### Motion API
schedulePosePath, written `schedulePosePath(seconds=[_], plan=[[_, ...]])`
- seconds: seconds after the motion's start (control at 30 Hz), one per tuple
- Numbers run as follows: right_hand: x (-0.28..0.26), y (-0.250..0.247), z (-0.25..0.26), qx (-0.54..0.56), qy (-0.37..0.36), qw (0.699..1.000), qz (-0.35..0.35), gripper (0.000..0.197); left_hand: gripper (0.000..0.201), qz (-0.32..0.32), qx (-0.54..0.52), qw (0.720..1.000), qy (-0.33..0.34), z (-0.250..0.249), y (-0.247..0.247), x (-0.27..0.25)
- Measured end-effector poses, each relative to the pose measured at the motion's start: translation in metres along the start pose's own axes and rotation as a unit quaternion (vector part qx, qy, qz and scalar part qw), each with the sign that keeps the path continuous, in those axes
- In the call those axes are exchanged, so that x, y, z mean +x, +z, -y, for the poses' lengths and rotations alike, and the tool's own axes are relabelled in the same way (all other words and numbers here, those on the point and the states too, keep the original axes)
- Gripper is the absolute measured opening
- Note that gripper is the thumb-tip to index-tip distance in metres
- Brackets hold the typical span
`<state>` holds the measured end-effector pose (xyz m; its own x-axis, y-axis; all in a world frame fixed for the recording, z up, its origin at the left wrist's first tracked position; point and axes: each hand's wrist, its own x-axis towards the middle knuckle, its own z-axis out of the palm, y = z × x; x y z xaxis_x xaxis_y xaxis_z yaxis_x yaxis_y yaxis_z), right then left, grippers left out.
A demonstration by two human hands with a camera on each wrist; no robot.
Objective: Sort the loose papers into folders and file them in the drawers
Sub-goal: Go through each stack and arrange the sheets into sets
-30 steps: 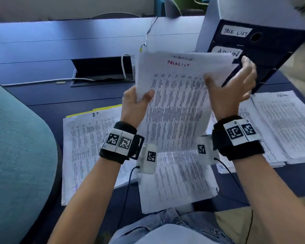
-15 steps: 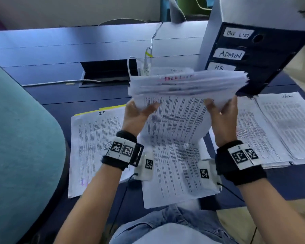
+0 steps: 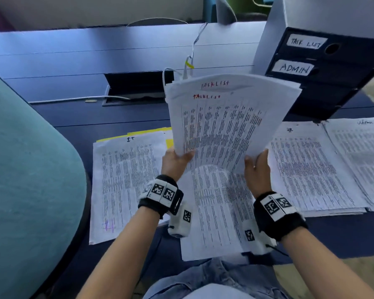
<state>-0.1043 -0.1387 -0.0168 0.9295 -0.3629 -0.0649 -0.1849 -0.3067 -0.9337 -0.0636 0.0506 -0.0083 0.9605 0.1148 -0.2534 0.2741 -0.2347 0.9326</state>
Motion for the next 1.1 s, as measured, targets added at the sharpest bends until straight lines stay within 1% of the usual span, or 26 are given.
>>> schedulePosePath(seconds=[0.07,0.13,0.17,0.2,0.27,0.3,0.4,0.47,0.57,0.63,0.67,0.73,0.8,0.87,0.93,1.0,1.07,1.1], plan=[[0.005,0.005,-0.013,-0.030,0.039,0.999,0.017,0.045,0.029,0.019,0.053,0.998,-0.040,0.012,-0.001,0.007],[0.011,0.009,-0.022,-0.060,0.055,0.997,0.020,0.047,0.028,0.029,0.082,0.995,-0.053,0.017,-0.003,0.017],[0.015,0.010,-0.023,-0.073,0.056,0.996,0.013,0.045,0.027,0.031,0.091,0.994,-0.046,0.015,-0.004,0.022],[0.020,0.011,-0.022,-0.085,0.049,0.995,0.006,0.038,0.025,0.032,0.100,0.994,-0.034,0.011,-0.004,0.028],[0.035,0.012,-0.012,-0.105,0.025,0.994,-0.012,0.017,0.026,0.028,0.114,0.993,-0.007,-0.004,-0.004,0.042],[0.046,0.013,-0.005,-0.108,0.016,0.994,-0.025,0.011,0.026,0.023,0.113,0.993,0.010,-0.013,-0.002,0.051],[0.083,0.014,0.013,-0.097,-0.005,0.993,-0.072,0.014,0.022,0.005,0.085,0.994,0.065,-0.043,0.009,0.081],[0.109,0.011,0.022,-0.099,-0.007,0.990,-0.096,0.016,0.025,0.013,0.066,0.994,0.081,-0.059,0.020,0.102],[0.150,0.005,0.024,-0.129,-0.009,0.985,-0.118,0.024,0.043,0.055,0.074,0.994,0.062,-0.072,0.041,0.128],[0.172,0.001,0.019,-0.153,-0.007,0.980,-0.129,0.032,0.053,0.110,0.121,0.986,0.044,-0.076,0.058,0.135],[0.181,-0.002,0.016,-0.169,-0.002,0.977,-0.133,0.033,0.054,0.134,0.141,0.980,0.041,-0.076,0.067,0.136],[0.193,-0.005,0.009,-0.210,0.019,0.969,-0.130,0.029,0.053,0.168,0.181,0.967,0.061,-0.073,0.085,0.136],[0.199,-0.006,0.004,-0.243,0.043,0.962,-0.120,0.024,0.061,0.195,0.231,0.950,0.083,-0.069,0.098,0.133],[0.201,-0.005,0.000,-0.261,0.064,0.957,-0.113,0.024,0.066,0.215,0.247,0.941,0.090,-0.065,0.104,0.132],[0.203,-0.003,-0.004,-0.281,0.067,0.952,-0.099,0.025,0.066,0.208,0.232,0.948,0.070,-0.059,0.104,0.134],[0.205,-0.001,-0.008,-0.297,0.062,0.950,-0.077,0.027,0.066,0.186,0.208,0.960,0.026,-0.050,0.100,0.139],[0.206,0.002,-0.011,-0.319,0.074,0.943,-0.058,0.030,0.064,0.154,0.189,0.970,-0.020,-0.040,0.094,0.142],[0.207,0.004,-0.013,-0.336,0.092,0.936,-0.052,0.032,0.062,0.129,0.194,0.972,-0.038,-0.034,0.093,0.143]])
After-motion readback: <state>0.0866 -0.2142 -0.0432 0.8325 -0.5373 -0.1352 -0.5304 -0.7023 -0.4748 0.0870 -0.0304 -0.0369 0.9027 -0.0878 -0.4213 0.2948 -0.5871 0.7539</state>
